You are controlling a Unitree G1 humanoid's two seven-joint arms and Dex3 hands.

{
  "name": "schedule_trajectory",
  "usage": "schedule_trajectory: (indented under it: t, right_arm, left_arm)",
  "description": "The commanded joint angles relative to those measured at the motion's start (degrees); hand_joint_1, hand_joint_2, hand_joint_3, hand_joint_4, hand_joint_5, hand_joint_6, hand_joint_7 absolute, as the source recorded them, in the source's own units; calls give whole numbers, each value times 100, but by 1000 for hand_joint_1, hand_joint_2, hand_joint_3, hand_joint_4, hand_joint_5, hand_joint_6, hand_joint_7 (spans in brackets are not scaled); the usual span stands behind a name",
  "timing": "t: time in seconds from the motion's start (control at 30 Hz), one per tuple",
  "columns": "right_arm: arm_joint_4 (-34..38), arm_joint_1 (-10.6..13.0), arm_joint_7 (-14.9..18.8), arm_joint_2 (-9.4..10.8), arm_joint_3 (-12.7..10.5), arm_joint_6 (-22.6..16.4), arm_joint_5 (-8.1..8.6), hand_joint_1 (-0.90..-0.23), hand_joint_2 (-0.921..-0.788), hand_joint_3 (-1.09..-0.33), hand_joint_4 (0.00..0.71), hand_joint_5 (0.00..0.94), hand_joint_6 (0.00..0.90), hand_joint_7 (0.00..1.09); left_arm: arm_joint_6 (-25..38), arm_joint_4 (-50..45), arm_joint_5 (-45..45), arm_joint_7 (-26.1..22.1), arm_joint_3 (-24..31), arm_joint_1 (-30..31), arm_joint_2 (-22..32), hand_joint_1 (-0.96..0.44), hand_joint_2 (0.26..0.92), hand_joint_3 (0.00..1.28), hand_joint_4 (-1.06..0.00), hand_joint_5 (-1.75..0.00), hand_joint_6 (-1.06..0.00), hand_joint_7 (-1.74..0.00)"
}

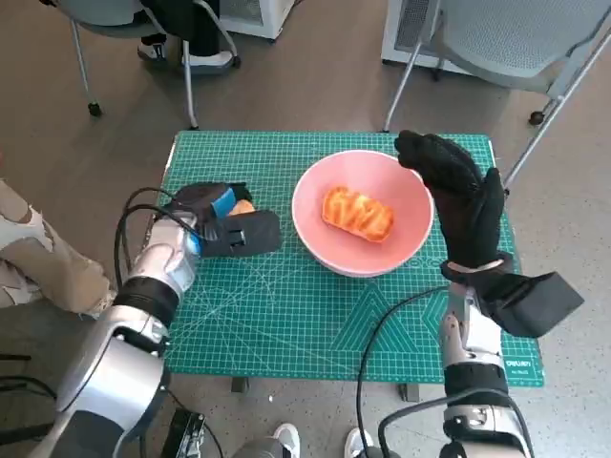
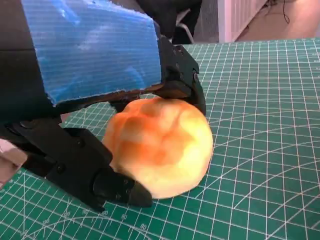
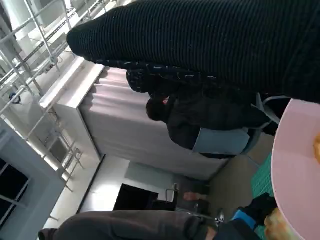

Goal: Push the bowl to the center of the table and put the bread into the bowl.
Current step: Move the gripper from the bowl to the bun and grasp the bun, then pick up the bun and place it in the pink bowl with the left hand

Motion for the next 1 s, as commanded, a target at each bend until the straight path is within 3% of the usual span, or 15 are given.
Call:
schedule_trajectory:
  t: [0.03, 0.37, 0.67, 1.0]
  right_arm:
    - [64, 99, 14, 18, -1, 87, 40, -628, -921, -791, 188, 0, 35, 477]
    - [118, 58, 32, 12, 14, 67, 22, -628, -921, -790, 188, 0, 36, 476]
    - [129, 33, 96, 16, -2, 84, 85, -625, -921, -791, 188, 0, 35, 475]
    - [107, 38, 99, 14, -13, 97, 95, -624, -921, -791, 188, 0, 36, 476]
  left_arm:
    - [-93, -253, -90, -53, 81, 65, 125, 5, 726, 494, -499, -1593, -701, -966]
    - [-318, -1000, -213, 301, 328, 253, 320, 4, 851, 215, -580, -1469, -742, -869]
    - [-543, -2608, -406, 708, 815, 796, 583, 4, 872, 115, -703, -1325, -760, -846]
    - [-506, -4299, -442, 730, 1258, 1310, 733, 2, 907, 38, -782, -1107, -664, -1082]
